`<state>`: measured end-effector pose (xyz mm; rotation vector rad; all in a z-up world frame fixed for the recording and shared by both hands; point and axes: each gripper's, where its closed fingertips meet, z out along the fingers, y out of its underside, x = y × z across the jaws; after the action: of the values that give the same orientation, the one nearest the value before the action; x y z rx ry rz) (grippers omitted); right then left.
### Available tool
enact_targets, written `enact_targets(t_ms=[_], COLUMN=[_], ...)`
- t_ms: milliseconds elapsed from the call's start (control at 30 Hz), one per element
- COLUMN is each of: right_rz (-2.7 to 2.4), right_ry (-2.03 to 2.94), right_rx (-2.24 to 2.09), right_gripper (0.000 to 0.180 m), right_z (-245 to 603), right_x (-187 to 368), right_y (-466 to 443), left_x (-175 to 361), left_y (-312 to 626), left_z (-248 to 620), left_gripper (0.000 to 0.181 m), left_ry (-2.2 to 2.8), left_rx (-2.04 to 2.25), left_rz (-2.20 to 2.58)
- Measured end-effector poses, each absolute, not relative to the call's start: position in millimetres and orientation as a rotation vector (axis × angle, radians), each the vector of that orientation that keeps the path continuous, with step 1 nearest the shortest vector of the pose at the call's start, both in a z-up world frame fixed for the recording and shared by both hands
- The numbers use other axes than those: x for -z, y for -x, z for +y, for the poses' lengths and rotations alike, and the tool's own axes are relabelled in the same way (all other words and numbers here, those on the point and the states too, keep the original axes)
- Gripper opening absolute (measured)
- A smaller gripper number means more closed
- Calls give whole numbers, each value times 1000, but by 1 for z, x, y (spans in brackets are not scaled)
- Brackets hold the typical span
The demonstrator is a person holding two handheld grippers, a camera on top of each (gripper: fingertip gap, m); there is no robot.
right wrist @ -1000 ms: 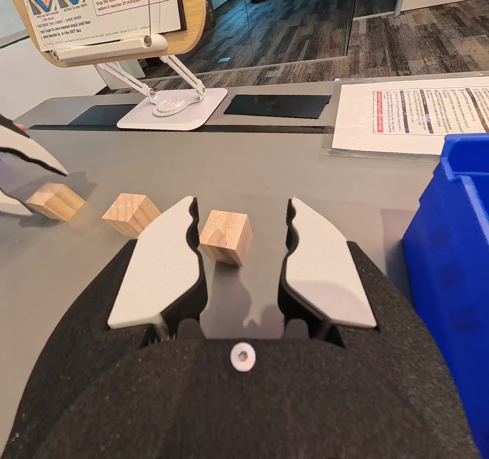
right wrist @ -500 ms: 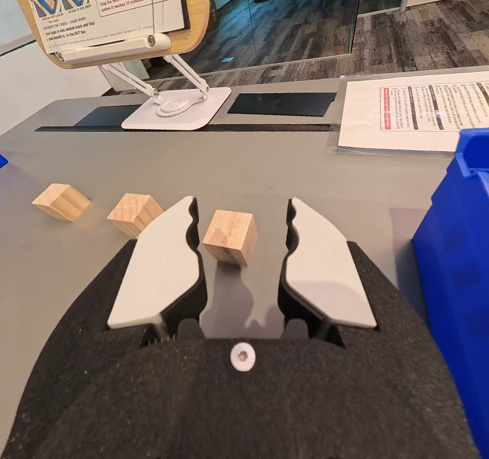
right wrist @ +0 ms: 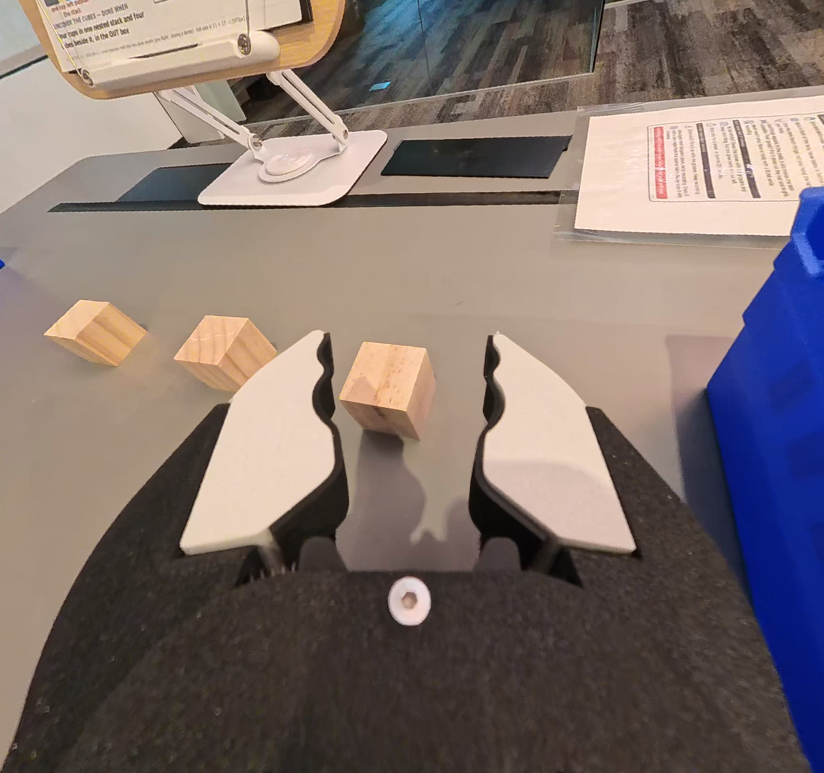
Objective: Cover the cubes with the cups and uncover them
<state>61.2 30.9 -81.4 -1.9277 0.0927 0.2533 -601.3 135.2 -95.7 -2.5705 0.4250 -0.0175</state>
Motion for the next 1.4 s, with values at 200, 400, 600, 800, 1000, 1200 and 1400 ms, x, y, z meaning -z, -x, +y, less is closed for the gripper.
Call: enact_targets(t_ms=[200, 400, 600, 800, 1000, 1200, 1400], right_rz=[79, 71, 76, 85, 53, 40, 33], right_ry=[1928, 1930, 1921, 1914, 1932, 1934, 1871], right_rx=[-243, -241, -247, -249, -191, -188, -205], right_gripper=[65, 65, 65, 65, 65, 65, 65], right_z=[31, 31, 30, 30, 28, 28, 28], right_x=[80, 79, 76, 75, 71, 71, 57], right_y=[-60, -59, -60, -62, -62, -59, -53], left_x=[127, 141, 137, 66, -59, 1, 106], left_y=[602, 604, 611, 634, 522, 400, 375], left_z=[135, 135, 128, 129, 111, 80, 108], left_gripper=[67, 46, 45, 45, 45, 45, 45], left_ry=[2732, 2773, 2807, 2606, 2104, 1783, 1910], left_rx=[-43, -104, -5, 7, 231, 244, 234], left_rz=[443, 495, 488, 532, 1183, 1871, 2075])
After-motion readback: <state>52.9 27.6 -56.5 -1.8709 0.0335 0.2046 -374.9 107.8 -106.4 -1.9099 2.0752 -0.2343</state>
